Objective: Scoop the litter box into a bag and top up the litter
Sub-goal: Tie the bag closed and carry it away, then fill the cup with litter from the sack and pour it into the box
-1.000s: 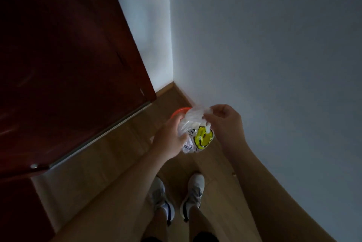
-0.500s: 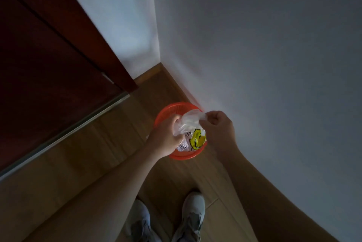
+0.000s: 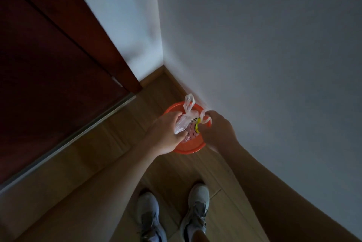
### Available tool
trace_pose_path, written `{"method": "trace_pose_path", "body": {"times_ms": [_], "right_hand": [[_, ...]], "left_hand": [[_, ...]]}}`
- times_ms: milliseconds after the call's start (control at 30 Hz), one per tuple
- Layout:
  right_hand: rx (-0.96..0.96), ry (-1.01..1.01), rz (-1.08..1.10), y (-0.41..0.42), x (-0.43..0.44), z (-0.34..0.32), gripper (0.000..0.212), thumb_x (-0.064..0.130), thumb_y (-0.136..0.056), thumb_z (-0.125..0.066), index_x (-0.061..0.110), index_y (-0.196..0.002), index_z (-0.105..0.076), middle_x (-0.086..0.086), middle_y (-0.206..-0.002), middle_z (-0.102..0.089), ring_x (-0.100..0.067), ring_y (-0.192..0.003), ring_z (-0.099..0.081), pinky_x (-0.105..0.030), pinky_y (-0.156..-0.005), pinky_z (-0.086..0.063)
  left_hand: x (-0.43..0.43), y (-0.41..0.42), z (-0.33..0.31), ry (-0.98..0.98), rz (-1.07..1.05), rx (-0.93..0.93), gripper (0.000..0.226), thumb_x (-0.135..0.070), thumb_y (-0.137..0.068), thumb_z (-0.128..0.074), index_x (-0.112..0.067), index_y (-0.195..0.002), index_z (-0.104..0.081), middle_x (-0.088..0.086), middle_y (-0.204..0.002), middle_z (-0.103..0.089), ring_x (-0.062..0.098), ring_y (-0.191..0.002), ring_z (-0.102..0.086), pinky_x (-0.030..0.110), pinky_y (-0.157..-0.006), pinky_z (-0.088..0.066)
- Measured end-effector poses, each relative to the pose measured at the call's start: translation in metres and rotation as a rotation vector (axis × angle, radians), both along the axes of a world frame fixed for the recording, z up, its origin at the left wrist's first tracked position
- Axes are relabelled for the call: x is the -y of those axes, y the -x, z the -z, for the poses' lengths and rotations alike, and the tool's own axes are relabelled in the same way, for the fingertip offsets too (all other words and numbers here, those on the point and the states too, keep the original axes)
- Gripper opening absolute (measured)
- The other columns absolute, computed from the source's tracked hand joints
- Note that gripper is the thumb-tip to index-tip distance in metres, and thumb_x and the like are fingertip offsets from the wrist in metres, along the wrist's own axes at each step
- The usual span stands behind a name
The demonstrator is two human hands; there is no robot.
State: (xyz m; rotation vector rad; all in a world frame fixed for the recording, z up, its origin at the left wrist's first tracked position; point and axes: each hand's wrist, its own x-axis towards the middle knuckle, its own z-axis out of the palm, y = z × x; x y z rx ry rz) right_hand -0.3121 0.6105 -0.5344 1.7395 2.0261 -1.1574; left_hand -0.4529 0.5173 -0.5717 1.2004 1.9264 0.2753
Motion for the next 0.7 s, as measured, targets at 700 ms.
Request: {"method": "trace_pose_path", "body": {"times_ms": [700], "right_hand": [[0.100, -0.313, -0.053, -0.075, 0.140, -0.403, 0.056, 0.042, -0.100, -0.044, 0.016, -0.149, -0.035, -0.003, -0.154, -0.040, -0.022, -0.142, -0.033, -0.039, -0.115, -0.027]], "left_hand": [[0.095, -0.001, -0.427, -0.142, 0.412, -0.415, 0.052, -0.045, -0.105, -0.025, -0.024, -0.153, -0.031, 0.005, -0.162, -0.026, 0.022, -0.151, -0.020, 0.049, -0.122, -0.018]]}}
